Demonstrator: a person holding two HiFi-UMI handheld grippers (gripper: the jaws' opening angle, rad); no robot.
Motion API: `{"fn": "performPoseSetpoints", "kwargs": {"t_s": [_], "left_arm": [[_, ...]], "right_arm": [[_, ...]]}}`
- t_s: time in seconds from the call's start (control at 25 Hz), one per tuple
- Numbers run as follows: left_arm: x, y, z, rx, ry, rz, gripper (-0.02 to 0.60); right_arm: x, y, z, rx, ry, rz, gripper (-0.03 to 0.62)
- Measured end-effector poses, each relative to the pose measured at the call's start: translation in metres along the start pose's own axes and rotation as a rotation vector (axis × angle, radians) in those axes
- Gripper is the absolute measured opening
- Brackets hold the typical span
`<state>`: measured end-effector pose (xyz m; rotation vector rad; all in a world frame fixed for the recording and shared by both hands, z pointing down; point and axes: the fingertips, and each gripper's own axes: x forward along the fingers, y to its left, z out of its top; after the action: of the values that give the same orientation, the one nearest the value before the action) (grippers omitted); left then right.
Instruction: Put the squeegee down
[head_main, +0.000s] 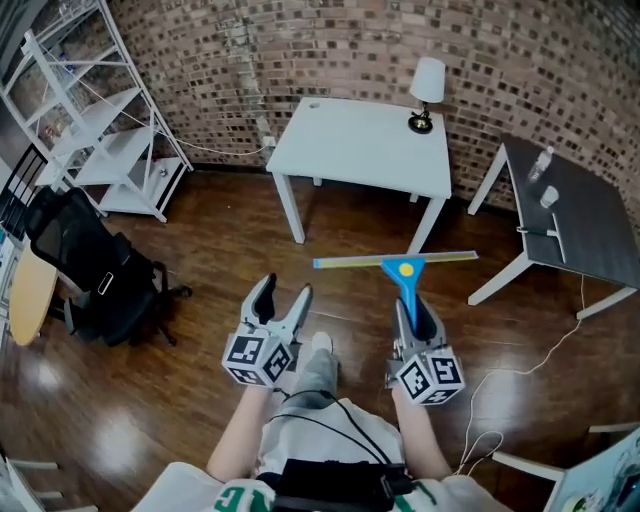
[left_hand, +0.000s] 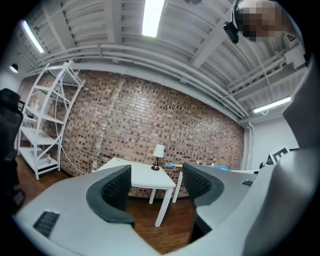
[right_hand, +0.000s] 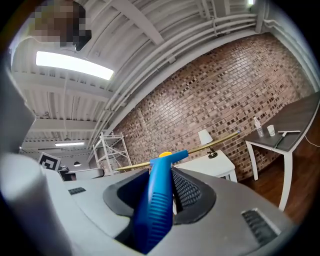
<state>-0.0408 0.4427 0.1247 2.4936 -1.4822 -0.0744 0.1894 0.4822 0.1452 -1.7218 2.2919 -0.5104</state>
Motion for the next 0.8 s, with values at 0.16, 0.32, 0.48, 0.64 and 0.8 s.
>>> {"fn": "performPoseSetpoints", "kwargs": {"t_s": [0.16, 0.32, 0.48, 0.64, 0.8], "left_arm": [[0.064, 0.043, -0.019, 0.054, -0.024, 0.011, 0.301], [0.141, 0.066, -0.016, 0.076, -0.031, -0.013, 0.301], [0.206, 0.086, -0.005, 0.124, -0.026, -0.054, 0.299], [0.26, 0.101, 0.007, 0.226, -0.017, -0.078, 0.299], [0.297, 0.113, 0.009, 0.209, 0.021, -0.117, 0.299]], "right_arm": [[0.059, -0.028, -0.017, -0.03, -0.005, -0.003, 0.16], [0.121, -0.064, 0.001, -0.061, 0.0, -0.061, 0.16], [0.181, -0.078, 0.015, -0.127, 0.038, -0.084, 0.16], [0.231, -0.1, 0.025, -0.143, 0.038, -0.14, 0.16], [0.266, -0.11, 0.021, -0.109, 0.071, -0.172, 0.16]]}}
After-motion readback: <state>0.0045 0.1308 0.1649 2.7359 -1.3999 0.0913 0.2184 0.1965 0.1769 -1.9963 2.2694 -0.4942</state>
